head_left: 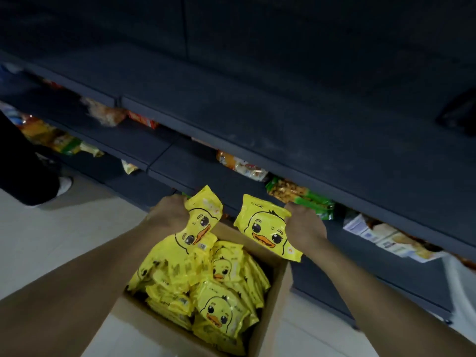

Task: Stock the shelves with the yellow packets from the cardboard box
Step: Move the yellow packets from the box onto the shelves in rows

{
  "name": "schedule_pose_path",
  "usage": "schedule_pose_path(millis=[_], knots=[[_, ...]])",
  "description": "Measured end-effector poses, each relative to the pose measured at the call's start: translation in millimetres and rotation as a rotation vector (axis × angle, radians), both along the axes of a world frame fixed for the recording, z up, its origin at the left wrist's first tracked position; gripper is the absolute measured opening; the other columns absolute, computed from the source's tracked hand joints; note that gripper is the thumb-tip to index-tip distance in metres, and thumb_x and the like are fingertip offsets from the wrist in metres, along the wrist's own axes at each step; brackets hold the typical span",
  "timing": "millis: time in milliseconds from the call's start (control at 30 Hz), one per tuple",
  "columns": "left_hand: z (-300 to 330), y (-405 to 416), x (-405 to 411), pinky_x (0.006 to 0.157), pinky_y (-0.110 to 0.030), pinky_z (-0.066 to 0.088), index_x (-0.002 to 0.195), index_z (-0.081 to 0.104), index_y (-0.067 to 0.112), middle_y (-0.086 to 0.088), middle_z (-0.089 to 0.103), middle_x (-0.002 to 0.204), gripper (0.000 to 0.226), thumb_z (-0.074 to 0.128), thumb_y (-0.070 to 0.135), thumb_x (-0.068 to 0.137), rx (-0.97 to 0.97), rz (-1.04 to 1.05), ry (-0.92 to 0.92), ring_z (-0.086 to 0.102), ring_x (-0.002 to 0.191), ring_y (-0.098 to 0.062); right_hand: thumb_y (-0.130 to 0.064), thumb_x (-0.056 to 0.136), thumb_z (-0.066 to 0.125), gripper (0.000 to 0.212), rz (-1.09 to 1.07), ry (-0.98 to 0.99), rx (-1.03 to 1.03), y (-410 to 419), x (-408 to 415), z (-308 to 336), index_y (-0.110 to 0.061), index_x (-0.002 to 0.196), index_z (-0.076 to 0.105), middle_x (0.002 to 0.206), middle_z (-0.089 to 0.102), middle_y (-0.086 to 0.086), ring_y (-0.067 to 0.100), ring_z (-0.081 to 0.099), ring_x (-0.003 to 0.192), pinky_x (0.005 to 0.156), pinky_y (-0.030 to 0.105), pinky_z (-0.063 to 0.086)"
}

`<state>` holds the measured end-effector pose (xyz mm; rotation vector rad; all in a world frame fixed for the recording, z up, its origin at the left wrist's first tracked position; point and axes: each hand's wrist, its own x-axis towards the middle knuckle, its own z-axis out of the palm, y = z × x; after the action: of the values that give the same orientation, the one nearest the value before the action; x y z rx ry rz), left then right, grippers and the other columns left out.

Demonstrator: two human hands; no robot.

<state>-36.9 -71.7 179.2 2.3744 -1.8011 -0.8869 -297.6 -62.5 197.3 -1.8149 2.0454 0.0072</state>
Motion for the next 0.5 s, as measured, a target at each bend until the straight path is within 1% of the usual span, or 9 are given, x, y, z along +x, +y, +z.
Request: schedule_pose_path(millis=[33, 100, 167, 233, 267, 300, 367, 400, 500], knots=[[16, -2, -6, 0.094, -0.04, 0.047, 0.114, 0.059, 0.013, -0.013, 0.058, 0.121, 0.03, 0.042, 0.01, 0.09, -0.047, -0.004, 0.016, 0.056, 0.109, -0.033, -0.006, 0.093, 0.044, 0.033, 0.0, 0.009, -0.041, -1, -7, 16, -0.019, 0.122, 0.054, 0.116, 0.06, 0.013, 0.034, 0.059, 0.104, 0.073, 0.032, 0.045], [42, -11, -18, 0.093, -0.044, 0.049, 0.125, 0.054, 0.011, -0.016, 0.056, 0.125, 0.035, 0.042, 0.009, 0.092, -0.106, -0.049, 0.028, 0.057, 0.109, -0.034, -0.004, 0.092, 0.043, 0.032, -0.013, 0.012, -0.11, -2, -20, 46, -0.018, 0.118, 0.055, 0.111, 0.062, 0.012, 0.034, 0.061, 0.099, 0.07, 0.031, 0.045], [73, -19, -30, 0.091, -0.044, 0.05, 0.13, 0.05, 0.007, -0.018, 0.054, 0.128, 0.037, 0.043, 0.01, 0.094, -0.157, -0.112, 0.023, 0.057, 0.109, -0.034, -0.002, 0.09, 0.043, 0.027, -0.024, 0.019, -0.181, -1, -30, 78, -0.015, 0.108, 0.056, 0.103, 0.063, 0.012, 0.034, 0.061, 0.095, 0.069, 0.033, 0.048], [101, -26, -37, 0.09, -0.042, 0.05, 0.13, 0.05, 0.007, -0.017, 0.054, 0.127, 0.037, 0.043, 0.009, 0.094, -0.211, -0.168, 0.034, 0.058, 0.107, -0.033, 0.001, 0.088, 0.042, 0.024, -0.033, 0.009, -0.259, 3, -39, 109, -0.012, 0.102, 0.056, 0.095, 0.062, 0.011, 0.034, 0.06, 0.091, 0.066, 0.033, 0.047], [114, -30, -40, 0.089, -0.043, 0.05, 0.126, 0.053, 0.008, -0.016, 0.056, 0.125, 0.035, 0.043, 0.008, 0.093, -0.243, -0.202, 0.043, 0.059, 0.105, -0.032, 0.001, 0.087, 0.042, 0.021, -0.038, 0.01, -0.294, 5, -44, 124, -0.011, 0.099, 0.055, 0.091, 0.06, 0.011, 0.035, 0.059, 0.089, 0.064, 0.032, 0.045], [129, -32, -44, 0.088, -0.043, 0.051, 0.117, 0.057, 0.009, -0.016, 0.059, 0.119, 0.029, 0.043, 0.007, 0.091, -0.268, -0.234, 0.053, 0.059, 0.102, -0.032, 0.001, 0.087, 0.043, 0.017, -0.042, 0.019, -0.324, 7, -48, 138, -0.011, 0.094, 0.053, 0.087, 0.057, 0.01, 0.034, 0.058, 0.086, 0.063, 0.032, 0.042], [156, -38, -51, 0.083, -0.042, 0.051, 0.093, 0.057, 0.012, -0.013, 0.062, 0.106, 0.015, 0.044, 0.006, 0.089, -0.331, -0.309, 0.054, 0.059, 0.093, -0.03, 0.001, 0.087, 0.044, 0.014, -0.054, 0.04, -0.376, 13, -56, 167, -0.013, 0.086, 0.047, 0.084, 0.055, 0.01, 0.033, 0.054, 0.081, 0.062, 0.031, 0.038], [171, -40, -54, 0.079, -0.04, 0.051, 0.085, 0.055, 0.015, -0.011, 0.062, 0.099, 0.014, 0.044, 0.006, 0.089, -0.36, -0.337, 0.051, 0.059, 0.089, -0.029, 0.0, 0.087, 0.045, 0.015, -0.064, 0.044, -0.401, 16, -61, 180, -0.014, 0.084, 0.045, 0.086, 0.057, 0.011, 0.033, 0.053, 0.08, 0.061, 0.031, 0.037], [215, -42, -66, 0.065, -0.035, 0.049, 0.071, 0.048, 0.021, -0.005, 0.058, 0.083, 0.024, 0.044, 0.005, 0.089, -0.449, -0.421, 0.062, 0.059, 0.077, -0.025, -0.003, 0.087, 0.044, 0.013, -0.09, 0.049, -0.469, 27, -75, 219, -0.015, 0.082, 0.046, 0.084, 0.058, 0.013, 0.035, 0.055, 0.08, 0.06, 0.032, 0.038]])
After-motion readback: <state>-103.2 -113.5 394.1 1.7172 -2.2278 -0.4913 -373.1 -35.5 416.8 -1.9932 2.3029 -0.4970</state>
